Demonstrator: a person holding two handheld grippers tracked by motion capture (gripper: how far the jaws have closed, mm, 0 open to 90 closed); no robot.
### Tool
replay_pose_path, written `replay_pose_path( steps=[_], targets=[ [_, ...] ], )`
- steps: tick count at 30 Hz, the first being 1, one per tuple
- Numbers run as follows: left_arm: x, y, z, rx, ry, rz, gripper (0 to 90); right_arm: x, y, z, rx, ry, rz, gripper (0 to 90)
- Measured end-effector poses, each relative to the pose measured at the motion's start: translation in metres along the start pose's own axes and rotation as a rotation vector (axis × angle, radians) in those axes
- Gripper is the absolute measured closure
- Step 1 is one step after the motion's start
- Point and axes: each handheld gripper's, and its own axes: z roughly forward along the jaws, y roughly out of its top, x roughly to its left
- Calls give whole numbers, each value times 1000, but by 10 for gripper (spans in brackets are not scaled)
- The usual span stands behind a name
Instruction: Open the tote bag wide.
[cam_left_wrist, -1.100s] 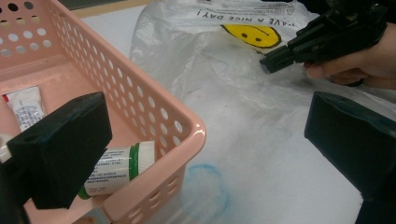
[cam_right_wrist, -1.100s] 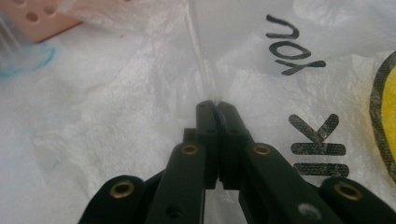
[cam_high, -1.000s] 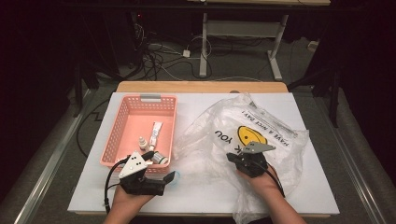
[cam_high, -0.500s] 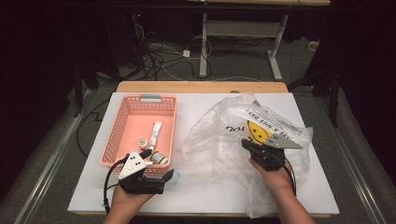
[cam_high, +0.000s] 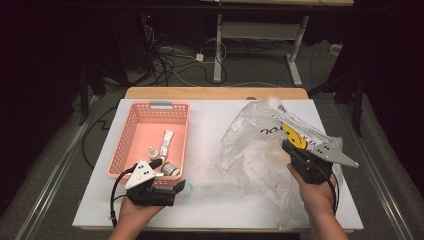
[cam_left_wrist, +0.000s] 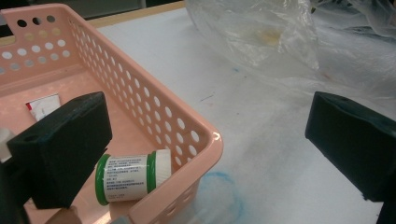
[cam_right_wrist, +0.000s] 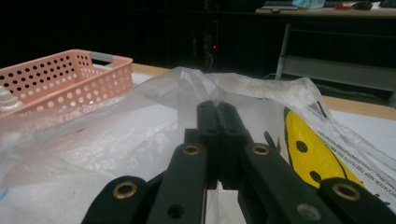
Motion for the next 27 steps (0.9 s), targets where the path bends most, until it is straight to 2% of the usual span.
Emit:
replay_pose_path(
  steps=[5, 10, 13, 16, 18, 20, 27],
  targets=[
    [1, 1, -1, -5, -2, 2, 0, 9, 9, 2, -21, -2, -5, 900],
    [4, 1, -6, -13, 13, 0, 0, 12, 19, 21, -50, -2, -5, 900],
    [7, 2, -9, -21, 29, 2, 0, 10, 23, 36, -63, -11, 14, 900],
    [12, 2, -13, -26, 42, -3, 0, 8, 23, 40, -76, -5, 29, 900],
    [15, 2, -17, -36, 57, -14, 0, 7, 22, 42, -84, 3, 42, 900],
    [19, 2, -23, -48, 70, -29, 0, 8, 21, 44, -77, 17, 21, 900],
    [33, 1, -37, -65, 125, -67, 0, 7, 15, 44, -69, 53, 21, 900]
  ],
)
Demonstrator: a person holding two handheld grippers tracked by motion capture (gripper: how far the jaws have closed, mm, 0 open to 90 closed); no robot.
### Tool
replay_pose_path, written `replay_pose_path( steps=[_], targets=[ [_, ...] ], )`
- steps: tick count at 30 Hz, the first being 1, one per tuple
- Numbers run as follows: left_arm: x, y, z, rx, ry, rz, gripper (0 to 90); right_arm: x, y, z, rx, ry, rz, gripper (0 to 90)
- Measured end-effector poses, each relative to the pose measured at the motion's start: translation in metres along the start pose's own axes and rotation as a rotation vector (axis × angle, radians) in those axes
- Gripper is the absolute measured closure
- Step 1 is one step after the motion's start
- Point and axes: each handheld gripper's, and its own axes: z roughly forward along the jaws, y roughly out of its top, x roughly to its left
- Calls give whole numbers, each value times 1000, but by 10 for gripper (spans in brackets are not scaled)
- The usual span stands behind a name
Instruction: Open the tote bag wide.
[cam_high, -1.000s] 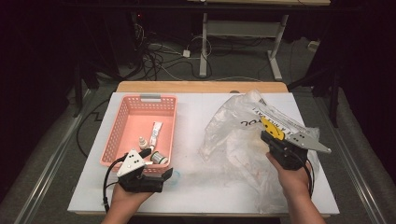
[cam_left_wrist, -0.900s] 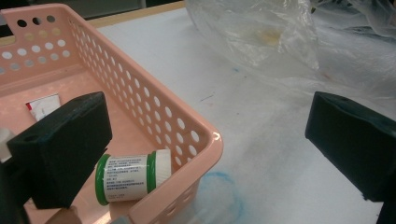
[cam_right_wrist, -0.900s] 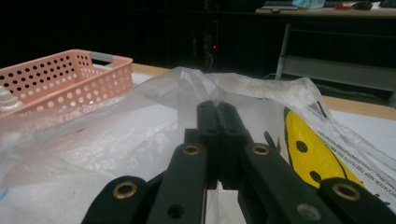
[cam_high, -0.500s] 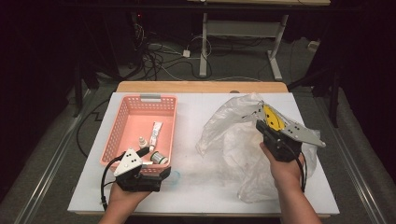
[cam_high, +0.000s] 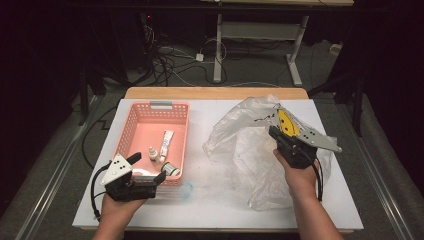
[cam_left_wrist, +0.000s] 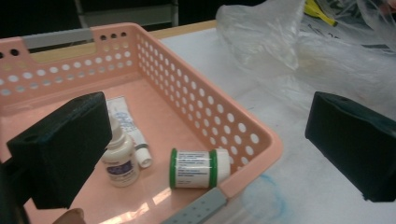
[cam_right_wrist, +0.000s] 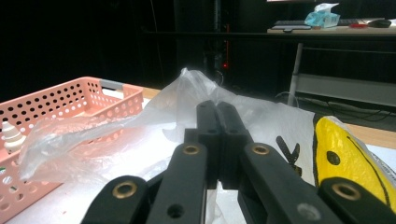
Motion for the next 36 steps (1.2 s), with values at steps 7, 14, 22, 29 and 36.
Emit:
replay_pose_path(
  steps=[7, 14, 22, 29, 36],
  targets=[
    [14, -4, -3, 1, 35, -42, 0, -3, -3, 0, 7, 15, 3, 900],
    [19, -3, -5, -17, 37, -72, 2, -4, -3, -1, 8, 27, -2, 900],
    [20, 17, 9, 13, 26, -68, 3, -5, -2, -2, 7, 31, 15, 900],
    [28, 38, 31, 28, 20, -82, 3, -6, -2, -2, 6, 31, 6, 900],
    [44, 51, 57, 76, 48, -109, 17, -6, -2, -3, 6, 29, 10, 900]
  ],
)
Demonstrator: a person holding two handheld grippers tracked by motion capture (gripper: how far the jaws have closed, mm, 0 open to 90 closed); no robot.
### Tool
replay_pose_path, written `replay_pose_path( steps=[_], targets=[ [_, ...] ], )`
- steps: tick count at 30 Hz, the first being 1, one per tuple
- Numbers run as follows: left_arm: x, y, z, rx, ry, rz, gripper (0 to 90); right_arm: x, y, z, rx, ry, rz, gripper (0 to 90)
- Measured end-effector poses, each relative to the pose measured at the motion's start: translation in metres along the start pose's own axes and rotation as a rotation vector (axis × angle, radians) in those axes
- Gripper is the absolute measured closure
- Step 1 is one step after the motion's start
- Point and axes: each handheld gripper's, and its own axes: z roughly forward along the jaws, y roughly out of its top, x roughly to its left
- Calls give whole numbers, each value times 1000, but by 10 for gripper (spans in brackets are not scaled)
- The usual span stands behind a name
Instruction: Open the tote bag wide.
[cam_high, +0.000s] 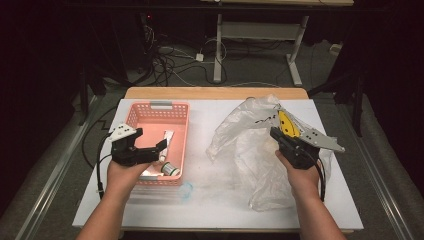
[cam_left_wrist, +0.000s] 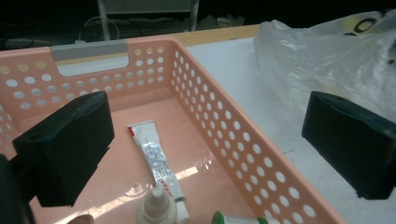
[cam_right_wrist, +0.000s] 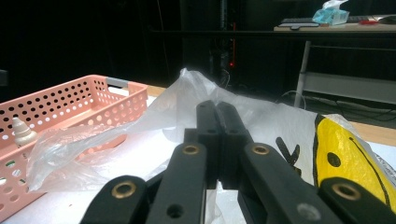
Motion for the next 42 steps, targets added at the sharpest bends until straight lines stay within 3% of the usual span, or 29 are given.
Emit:
replay_pose_path(
  steps=[10, 18, 24, 30, 34, 38, 42],
  targets=[
    [17, 19, 41, 135, 68, -6, 44, -1, 0, 0, -2, -1, -1, 900],
    [30, 27, 69, 268, 81, -46, 86, -2, 0, -1, -4, -5, 5, 900],
    [42, 33, 89, 351, 76, -73, 175, -3, -1, -1, -4, -3, 5, 900],
    [58, 27, 107, 450, 75, -125, 277, -4, -1, -2, -3, -5, 9, 900],
    [69, 22, 111, 470, 76, -161, 297, -5, -1, -2, -3, -5, 9, 900],
    [69, 19, 115, 495, 57, -160, 358, -5, 0, -3, -10, -8, 12, 900],
    [63, 14, 122, 562, 66, -138, 376, -5, -1, -3, -4, -5, 10, 900]
  ],
)
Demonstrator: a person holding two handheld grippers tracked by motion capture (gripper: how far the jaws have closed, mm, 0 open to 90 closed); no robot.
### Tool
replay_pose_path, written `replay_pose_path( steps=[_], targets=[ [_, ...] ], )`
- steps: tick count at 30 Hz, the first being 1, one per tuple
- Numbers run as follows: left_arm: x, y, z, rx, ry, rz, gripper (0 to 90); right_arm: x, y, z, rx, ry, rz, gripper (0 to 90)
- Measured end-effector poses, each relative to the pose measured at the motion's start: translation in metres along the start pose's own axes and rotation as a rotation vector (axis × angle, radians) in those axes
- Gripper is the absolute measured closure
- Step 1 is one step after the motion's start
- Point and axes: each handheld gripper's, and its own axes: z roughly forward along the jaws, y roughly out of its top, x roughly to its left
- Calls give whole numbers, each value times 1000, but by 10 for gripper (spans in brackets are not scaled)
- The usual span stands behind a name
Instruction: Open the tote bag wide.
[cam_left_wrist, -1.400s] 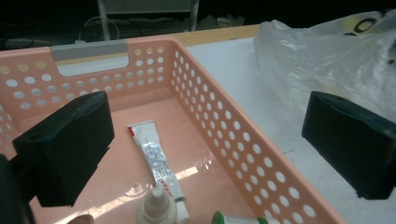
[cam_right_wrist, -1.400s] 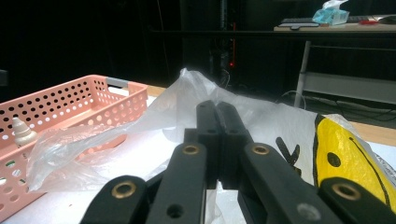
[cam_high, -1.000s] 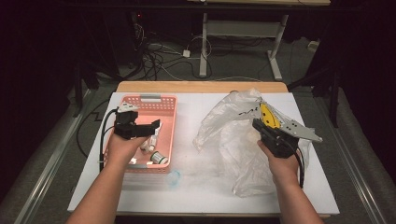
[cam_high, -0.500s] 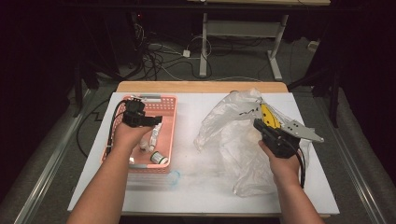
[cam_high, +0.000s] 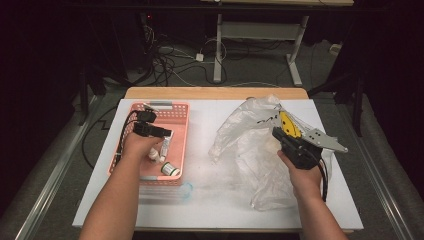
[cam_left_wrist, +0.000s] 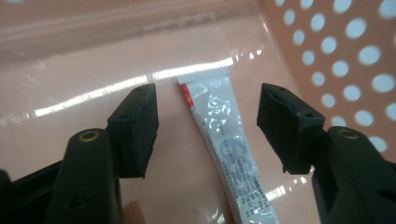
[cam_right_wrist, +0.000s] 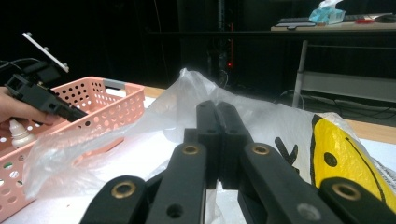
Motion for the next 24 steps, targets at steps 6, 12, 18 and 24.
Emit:
replay_pose_path(
  steps=[6, 12, 18, 24],
  targets=[
    [-6, -2, 4, 55, 2, 7, 371, 1, 0, 1, 1, 1, -1, 900],
    [-10, -3, 7, 107, 7, 23, 380, 2, 1, -1, -3, 2, -5, 900],
    [-11, -3, 6, 129, 40, 49, 447, 2, 0, -1, 1, 1, -1, 900],
    [-16, -4, 6, 151, 74, 90, 543, 2, -1, 0, 3, -3, -6, 900]
  ],
)
